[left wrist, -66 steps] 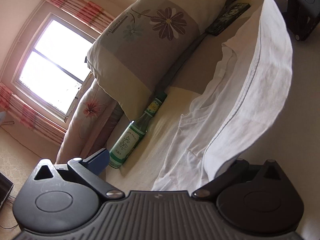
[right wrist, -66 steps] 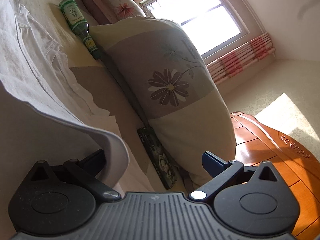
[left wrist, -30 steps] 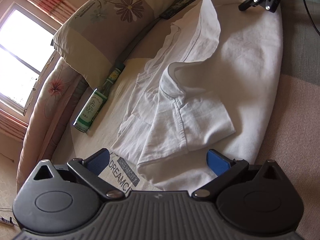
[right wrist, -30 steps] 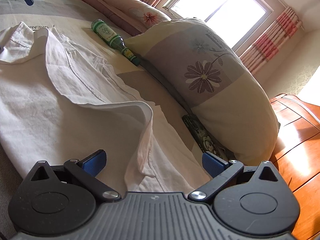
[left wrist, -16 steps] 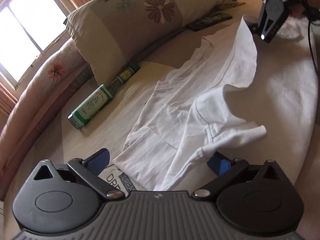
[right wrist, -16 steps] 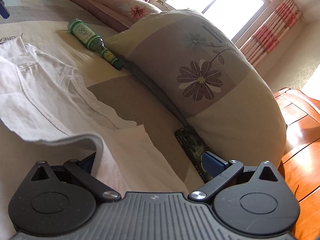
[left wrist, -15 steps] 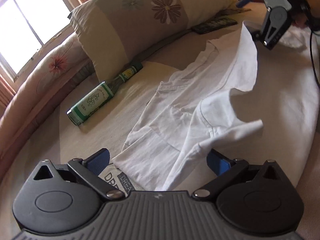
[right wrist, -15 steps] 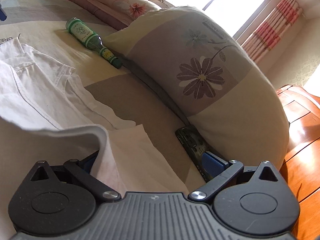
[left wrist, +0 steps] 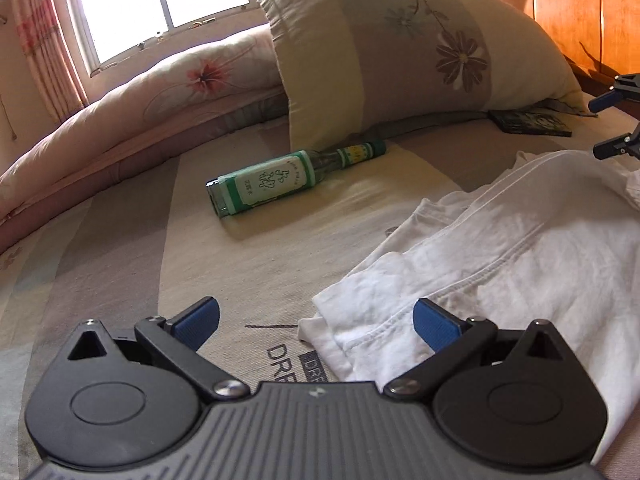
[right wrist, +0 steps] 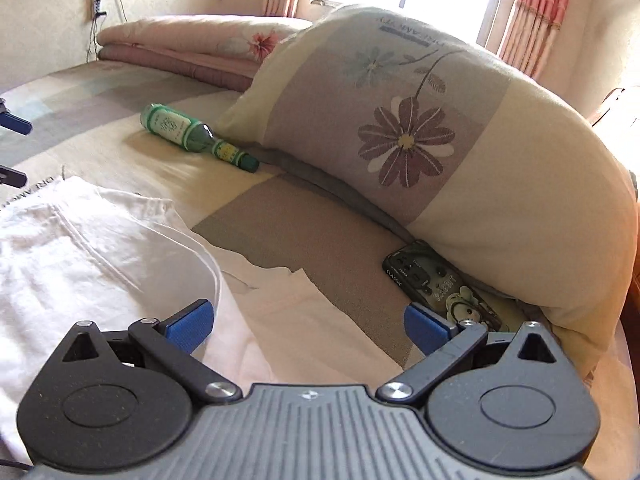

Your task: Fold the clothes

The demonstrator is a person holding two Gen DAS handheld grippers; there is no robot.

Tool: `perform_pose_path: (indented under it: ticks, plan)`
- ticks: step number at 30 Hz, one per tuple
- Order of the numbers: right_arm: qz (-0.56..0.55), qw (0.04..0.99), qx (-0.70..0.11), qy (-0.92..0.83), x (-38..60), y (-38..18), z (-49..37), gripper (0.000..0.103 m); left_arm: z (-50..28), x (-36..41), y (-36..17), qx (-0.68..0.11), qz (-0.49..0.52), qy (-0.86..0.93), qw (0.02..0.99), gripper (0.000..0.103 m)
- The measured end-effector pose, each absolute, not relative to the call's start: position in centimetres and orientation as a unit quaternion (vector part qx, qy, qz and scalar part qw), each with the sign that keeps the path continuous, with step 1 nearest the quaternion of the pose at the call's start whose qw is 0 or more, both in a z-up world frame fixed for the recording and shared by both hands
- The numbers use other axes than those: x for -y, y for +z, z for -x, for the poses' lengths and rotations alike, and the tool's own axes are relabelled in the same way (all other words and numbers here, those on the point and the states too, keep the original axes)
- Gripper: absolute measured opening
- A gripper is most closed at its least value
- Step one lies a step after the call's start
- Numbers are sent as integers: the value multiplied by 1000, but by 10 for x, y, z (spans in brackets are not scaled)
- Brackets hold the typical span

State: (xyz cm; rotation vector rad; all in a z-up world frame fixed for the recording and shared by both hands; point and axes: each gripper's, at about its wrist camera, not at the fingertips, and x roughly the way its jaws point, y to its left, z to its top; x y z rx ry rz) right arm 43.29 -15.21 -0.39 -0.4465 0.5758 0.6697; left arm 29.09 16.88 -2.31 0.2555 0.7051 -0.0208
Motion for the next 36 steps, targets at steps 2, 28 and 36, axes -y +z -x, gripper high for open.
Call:
perform_pose_path:
  ticks: [2,28,36]
  plan:
    - [213,880,-266,332,169,6,-415,103,-285,-154,-20,-346,-137,-24,928,102]
    - [208,924,-259,189,228,-10,-448,103,-295,-26,-45,-379,-163,-169,895,102]
    - [149,873,-300,354,217,-25,-396,103,-285,-49,-56,-392,-113,-170,897,102]
